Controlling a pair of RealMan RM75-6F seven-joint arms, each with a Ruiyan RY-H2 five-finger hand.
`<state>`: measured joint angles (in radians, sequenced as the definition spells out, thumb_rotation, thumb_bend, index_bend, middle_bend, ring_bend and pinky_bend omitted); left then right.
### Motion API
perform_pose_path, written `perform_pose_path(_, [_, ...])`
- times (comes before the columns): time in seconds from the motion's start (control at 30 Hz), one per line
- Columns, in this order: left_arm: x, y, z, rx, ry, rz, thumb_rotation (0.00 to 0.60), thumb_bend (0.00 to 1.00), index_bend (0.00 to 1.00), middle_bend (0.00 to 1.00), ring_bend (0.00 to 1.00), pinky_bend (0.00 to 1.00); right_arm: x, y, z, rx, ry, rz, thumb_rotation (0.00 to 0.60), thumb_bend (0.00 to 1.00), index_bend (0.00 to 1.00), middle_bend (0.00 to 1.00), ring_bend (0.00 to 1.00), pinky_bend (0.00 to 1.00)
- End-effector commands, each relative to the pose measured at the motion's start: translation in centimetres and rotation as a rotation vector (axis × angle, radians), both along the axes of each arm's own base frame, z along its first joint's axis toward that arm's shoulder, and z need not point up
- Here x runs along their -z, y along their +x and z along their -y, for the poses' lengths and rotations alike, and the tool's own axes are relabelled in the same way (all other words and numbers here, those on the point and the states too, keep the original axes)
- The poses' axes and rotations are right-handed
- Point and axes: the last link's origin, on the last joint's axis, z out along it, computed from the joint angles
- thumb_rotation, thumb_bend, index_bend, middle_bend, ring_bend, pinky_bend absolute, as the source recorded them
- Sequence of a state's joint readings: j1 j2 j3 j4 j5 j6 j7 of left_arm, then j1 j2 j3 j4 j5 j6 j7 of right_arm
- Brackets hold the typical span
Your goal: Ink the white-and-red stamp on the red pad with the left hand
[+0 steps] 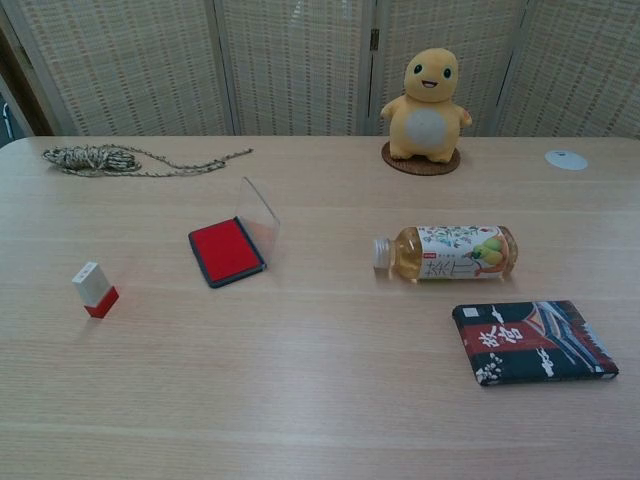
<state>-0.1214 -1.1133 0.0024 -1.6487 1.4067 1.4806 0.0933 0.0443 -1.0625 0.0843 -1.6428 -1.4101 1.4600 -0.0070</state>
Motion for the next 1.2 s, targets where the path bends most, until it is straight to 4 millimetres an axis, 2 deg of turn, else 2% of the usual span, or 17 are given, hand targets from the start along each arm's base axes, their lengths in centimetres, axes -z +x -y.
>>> perform_pose_path(0.03, [0.3, 0.1, 0.1, -0.002, -0.014, -0.005, 0.600, 0.31, 0.00, 0.00, 0.00, 0.00, 0.0, 0.1, -0.1, -0.003, 0.002, 0.004, 0.600, 0.31, 0.00, 0.00, 0.00, 0.00])
perform_pose_path(0.2, [0.9, 1.2, -0.2, 0.023, -0.060, -0.005, 0.600, 0.31, 0.01, 0.00, 0.00, 0.00, -0.2, 0.2, -0.5, -0.014, 0.006, 0.017, 0.600, 0.31, 0.00, 0.00, 0.00, 0.00])
perform_pose_path(0.37, [1.3, 3.3, -1.6, 0.036, -0.135, -0.039, 0.600, 0.31, 0.02, 0.00, 0.00, 0.00, -0.3, 0.1, -0.2, -0.013, 0.013, 0.034, 0.600, 0.31, 0.00, 0.00, 0.00, 0.00])
perform_pose_path(0.57, [3.0, 4.7, -3.7, -0.002, -0.206, -0.066, 0.600, 0.31, 0.03, 0.00, 0.00, 0.00, -0.1, -0.2, 0.3, -0.012, 0.054, 0.061, 0.600, 0.31, 0.00, 0.00, 0.00, 0.00])
perform_pose_path(0.77, [5.5, 6.0, -5.3, -0.034, -0.261, -0.088, 0.600, 0.31, 0.04, 0.00, 0.00, 0.00, -0.2, -0.8, 1.1, 0.002, 0.090, 0.100, 0.600, 0.31, 0.00, 0.00, 0.00, 0.00])
perform_pose_path(1.2, [10.9, 8.0, -8.6, -0.061, -0.363, -0.145, 0.600, 0.31, 0.13, 0.04, 0.00, 0.00, -1.8, -1.4, 1.0, -0.009, 0.098, 0.182, 0.600, 0.31, 0.00, 0.00, 0.00, 0.00])
